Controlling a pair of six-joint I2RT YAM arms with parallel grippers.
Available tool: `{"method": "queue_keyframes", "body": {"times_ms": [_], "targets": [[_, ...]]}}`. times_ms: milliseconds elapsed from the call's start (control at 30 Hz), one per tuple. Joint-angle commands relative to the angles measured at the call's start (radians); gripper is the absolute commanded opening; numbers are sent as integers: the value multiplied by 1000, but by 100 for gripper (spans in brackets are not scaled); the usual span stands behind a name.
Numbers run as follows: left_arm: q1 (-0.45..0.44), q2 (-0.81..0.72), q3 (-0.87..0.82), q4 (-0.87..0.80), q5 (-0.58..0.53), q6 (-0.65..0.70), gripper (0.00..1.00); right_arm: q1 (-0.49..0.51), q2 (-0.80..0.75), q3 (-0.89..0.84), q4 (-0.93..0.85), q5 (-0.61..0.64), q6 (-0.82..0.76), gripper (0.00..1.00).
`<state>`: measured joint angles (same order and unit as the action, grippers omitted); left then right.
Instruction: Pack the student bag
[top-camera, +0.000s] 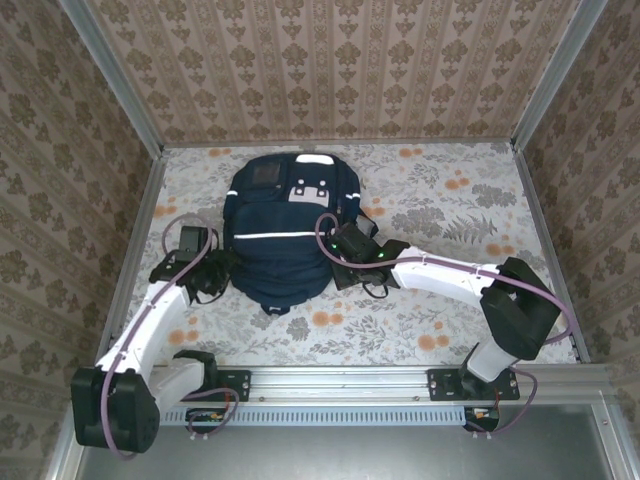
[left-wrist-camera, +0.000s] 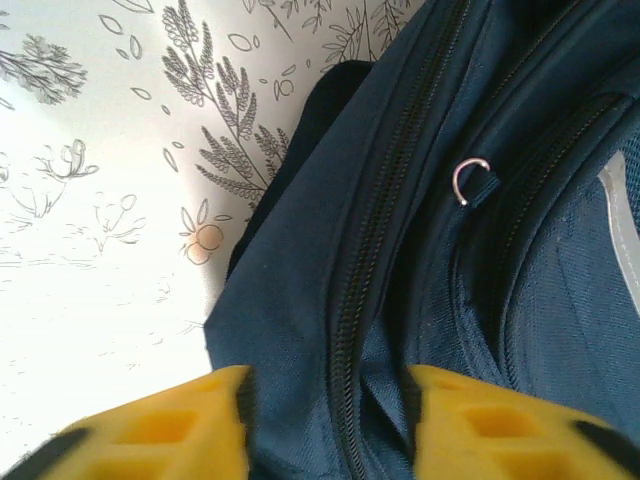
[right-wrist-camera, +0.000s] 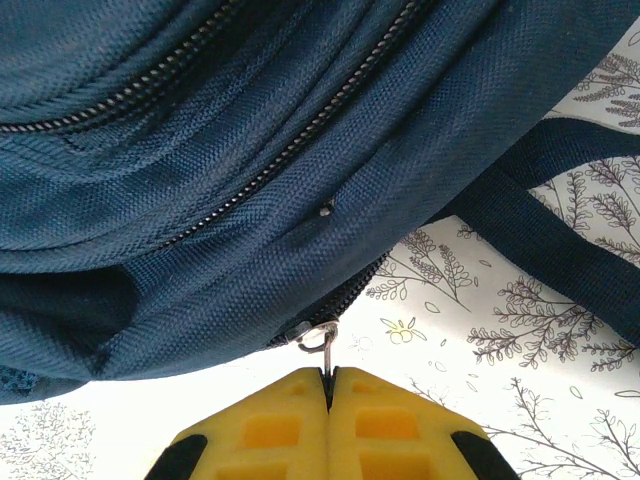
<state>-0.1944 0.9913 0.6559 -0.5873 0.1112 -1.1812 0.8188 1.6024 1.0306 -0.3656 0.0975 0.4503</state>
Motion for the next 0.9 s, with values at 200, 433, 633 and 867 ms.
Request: {"method": "queue_keyframes", "body": {"times_ms": [200, 433, 633, 867], "targets": [[-411, -126, -61, -10, -100, -390, 52, 3, 8, 7, 9, 40, 13, 0], [-634, 38, 4, 161, -207, -563, 54, 2, 6, -13, 37, 31, 4, 0], [-701, 197, 66, 318, -246, -634, 56, 2, 0, -29, 51, 28, 3, 0], [-729, 309, 124, 373, -283, -666, 58, 2, -2, -35, 59, 28, 0, 0]]}}
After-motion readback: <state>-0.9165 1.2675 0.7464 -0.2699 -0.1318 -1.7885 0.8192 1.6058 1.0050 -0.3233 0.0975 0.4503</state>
